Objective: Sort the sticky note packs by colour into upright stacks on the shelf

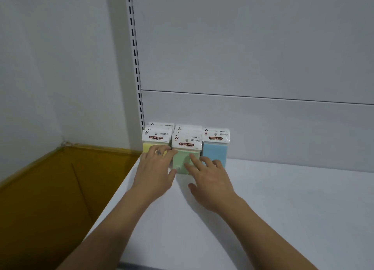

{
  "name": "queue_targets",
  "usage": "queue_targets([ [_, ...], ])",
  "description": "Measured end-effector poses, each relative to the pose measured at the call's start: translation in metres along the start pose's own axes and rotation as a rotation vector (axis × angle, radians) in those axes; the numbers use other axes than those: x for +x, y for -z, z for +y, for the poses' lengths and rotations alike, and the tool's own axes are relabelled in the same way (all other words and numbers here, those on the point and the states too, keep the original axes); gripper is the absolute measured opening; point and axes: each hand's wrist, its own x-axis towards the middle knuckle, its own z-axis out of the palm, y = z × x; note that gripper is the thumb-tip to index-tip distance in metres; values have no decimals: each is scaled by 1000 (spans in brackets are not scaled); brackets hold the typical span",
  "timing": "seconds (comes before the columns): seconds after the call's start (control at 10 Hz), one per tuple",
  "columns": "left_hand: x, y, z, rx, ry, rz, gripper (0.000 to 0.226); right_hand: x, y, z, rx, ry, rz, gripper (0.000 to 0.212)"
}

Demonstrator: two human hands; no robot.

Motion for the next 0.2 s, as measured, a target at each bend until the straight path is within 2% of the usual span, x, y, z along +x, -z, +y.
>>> queue_targets([
  [0.1, -2, 5, -5, -23, -52, 16, 52, 6, -4, -4, -25, -27, -37, 55],
  [0.2, 1, 18, -11, -12, -90, -34, 52, 6, 3, -11, 9, -51, -93, 57],
])
